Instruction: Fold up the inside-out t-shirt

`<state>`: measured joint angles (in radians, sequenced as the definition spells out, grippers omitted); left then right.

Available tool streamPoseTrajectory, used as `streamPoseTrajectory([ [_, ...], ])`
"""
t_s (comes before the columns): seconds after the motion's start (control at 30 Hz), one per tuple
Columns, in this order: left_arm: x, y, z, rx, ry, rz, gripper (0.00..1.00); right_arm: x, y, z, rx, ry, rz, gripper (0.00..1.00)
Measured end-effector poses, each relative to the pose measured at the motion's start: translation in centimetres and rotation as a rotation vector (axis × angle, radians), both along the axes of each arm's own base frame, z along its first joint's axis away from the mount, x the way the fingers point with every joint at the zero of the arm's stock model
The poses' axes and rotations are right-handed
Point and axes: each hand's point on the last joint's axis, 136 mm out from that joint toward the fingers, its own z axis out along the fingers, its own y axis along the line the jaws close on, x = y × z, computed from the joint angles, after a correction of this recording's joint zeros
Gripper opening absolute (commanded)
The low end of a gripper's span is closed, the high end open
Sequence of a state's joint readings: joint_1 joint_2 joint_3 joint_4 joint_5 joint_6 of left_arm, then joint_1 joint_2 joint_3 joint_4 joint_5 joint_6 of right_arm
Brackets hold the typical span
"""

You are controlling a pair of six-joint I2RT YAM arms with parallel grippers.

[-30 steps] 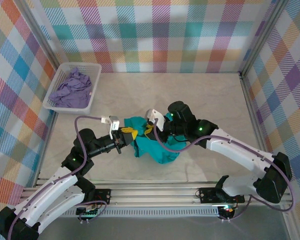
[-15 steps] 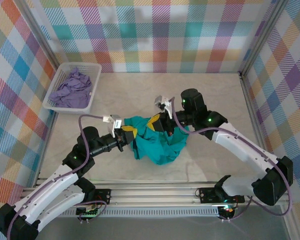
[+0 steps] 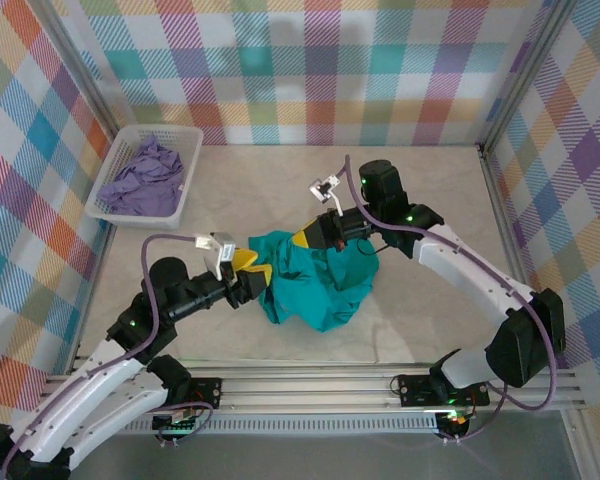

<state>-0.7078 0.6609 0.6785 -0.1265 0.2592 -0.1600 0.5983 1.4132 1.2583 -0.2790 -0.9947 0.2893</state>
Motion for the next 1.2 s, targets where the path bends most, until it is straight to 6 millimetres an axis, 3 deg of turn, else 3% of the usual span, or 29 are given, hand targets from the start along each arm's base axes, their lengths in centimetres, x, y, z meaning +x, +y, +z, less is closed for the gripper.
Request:
streamPoseTrajectory([
  [0.17, 0.9, -2.2, 0.1, 0.121, -0.009, -0.019, 0.54, -0.5, -0.2, 0.3, 0.000, 0.012, 0.023, 0.00],
  [0.33, 3.2, -2.6, -3.6, 0.274, 0.052, 0.033, 0.45, -1.1, -0.4, 0.0, -0.004, 0.021, 0.052, 0.00],
  [0.43, 3.6, -3.2, -5.0, 0.308, 0.079, 0.018, 0.20, -1.4, -0.6, -0.1, -0.004, 0.019, 0.068, 0.00],
  [0.47, 3.5, -3.6, -5.3, 0.308, 0.088, 0.000, 0.06, -1.3, -0.7, -0.2, -0.003, 0.015, 0.069, 0.00],
  [0.5, 3.4, -4.0, -5.4, 0.301, 0.100, -0.019, 0.00, -1.1, -0.7, -0.4, -0.012, 0.015, 0.056, 0.05],
  [0.53, 3.3, -4.4, -5.4, 0.288, 0.108, -0.036, 0.00, -0.4, -0.8, -0.9, -0.037, 0.017, 0.019, 0.13],
  [0.6, 3.3, -4.9, -5.3, 0.234, 0.169, -0.048, 0.00, 2.5, -1.8, -2.9, -0.159, 0.013, -0.170, 0.37],
  [0.67, 3.4, -5.1, -4.7, 0.139, 0.263, -0.056, 0.00, 4.6, -3.8, -5.0, -0.269, -0.045, -0.365, 0.48],
  [0.7, 3.7, -5.1, -4.5, 0.092, 0.312, -0.048, 0.00, 4.8, -5.1, -6.0, -0.317, -0.081, -0.447, 0.52],
  [0.8, 4.1, -5.0, -4.1, 0.008, 0.440, -0.025, 0.00, 1.6, -6.3, -6.6, -0.360, -0.214, -0.497, 0.64],
  [0.93, 3.6, -5.2, -3.5, -0.048, 0.527, -0.028, 0.00, -1.7, -4.8, -5.3, -0.268, -0.370, -0.414, 0.69],
  [1.0, 3.4, -5.3, -3.3, -0.065, 0.551, -0.029, 0.00, -1.7, -4.2, -5.8, -0.252, -0.400, -0.401, 0.67],
  [1.03, 3.3, -5.3, -3.1, -0.074, 0.560, -0.032, 0.00, -1.4, -3.9, -6.3, -0.258, -0.408, -0.398, 0.61],
  [1.07, 3.2, -5.3, -3.0, -0.079, 0.564, -0.035, 0.00, -1.1, -3.5, -6.7, -0.265, -0.414, -0.393, 0.51],
  [1.13, 2.9, -5.3, -2.6, -0.090, 0.564, -0.041, 0.00, -0.2, -2.8, -7.6, -0.284, -0.421, -0.387, 0.21],
  [1.2, 2.8, -5.1, -2.2, -0.097, 0.554, -0.043, 0.00, 0.1, -2.2, -7.9, -0.283, -0.431, -0.370, 0.00],
])
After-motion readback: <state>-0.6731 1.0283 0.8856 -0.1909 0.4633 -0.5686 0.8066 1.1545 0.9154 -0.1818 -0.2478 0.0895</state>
